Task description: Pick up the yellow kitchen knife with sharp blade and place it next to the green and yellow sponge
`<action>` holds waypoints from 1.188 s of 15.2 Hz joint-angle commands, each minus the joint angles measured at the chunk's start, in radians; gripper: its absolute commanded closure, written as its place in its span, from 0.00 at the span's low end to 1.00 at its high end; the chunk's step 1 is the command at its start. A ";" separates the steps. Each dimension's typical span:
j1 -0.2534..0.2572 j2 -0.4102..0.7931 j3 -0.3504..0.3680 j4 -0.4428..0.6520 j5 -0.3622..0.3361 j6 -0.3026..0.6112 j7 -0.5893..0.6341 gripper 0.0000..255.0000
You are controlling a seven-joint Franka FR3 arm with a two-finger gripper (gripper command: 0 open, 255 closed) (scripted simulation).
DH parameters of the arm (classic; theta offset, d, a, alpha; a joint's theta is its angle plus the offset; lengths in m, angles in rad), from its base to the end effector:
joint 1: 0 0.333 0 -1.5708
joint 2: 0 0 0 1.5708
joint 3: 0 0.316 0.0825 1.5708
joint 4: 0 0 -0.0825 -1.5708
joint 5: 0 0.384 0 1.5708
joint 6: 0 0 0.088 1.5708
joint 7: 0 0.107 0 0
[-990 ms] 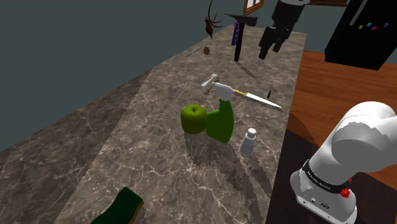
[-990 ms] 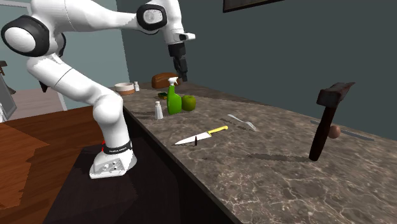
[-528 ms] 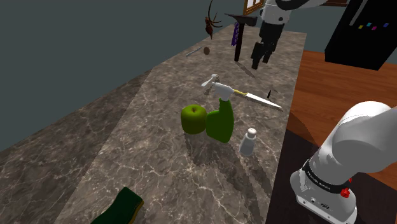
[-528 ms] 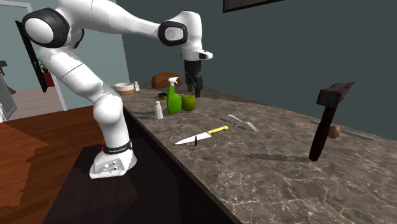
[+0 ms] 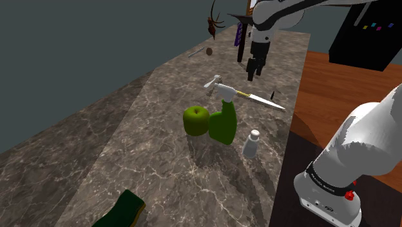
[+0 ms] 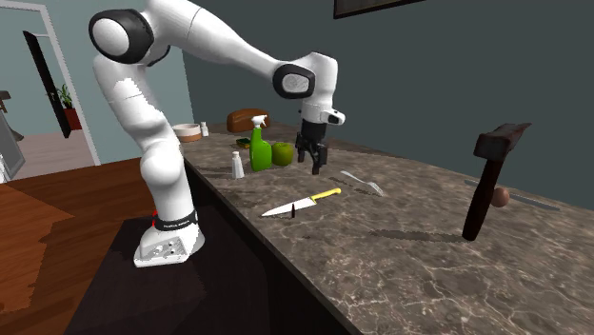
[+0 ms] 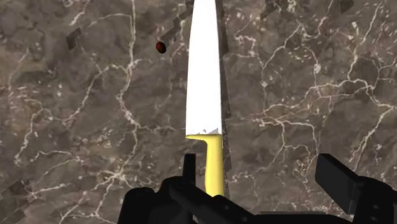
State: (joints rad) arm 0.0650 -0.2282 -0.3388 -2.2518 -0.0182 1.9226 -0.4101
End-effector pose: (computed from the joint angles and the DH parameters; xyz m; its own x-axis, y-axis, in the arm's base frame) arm 0.4495 -0.1323 0.4441 0.9841 0.1588 -0.0797 0.1507 -0.9836 -0.0990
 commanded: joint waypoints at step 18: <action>-0.005 0.303 -0.042 0.045 0.100 0.126 -0.184 0.00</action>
State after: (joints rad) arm 0.0601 0.0747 -0.3805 -2.2064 0.0820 2.0473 -0.5936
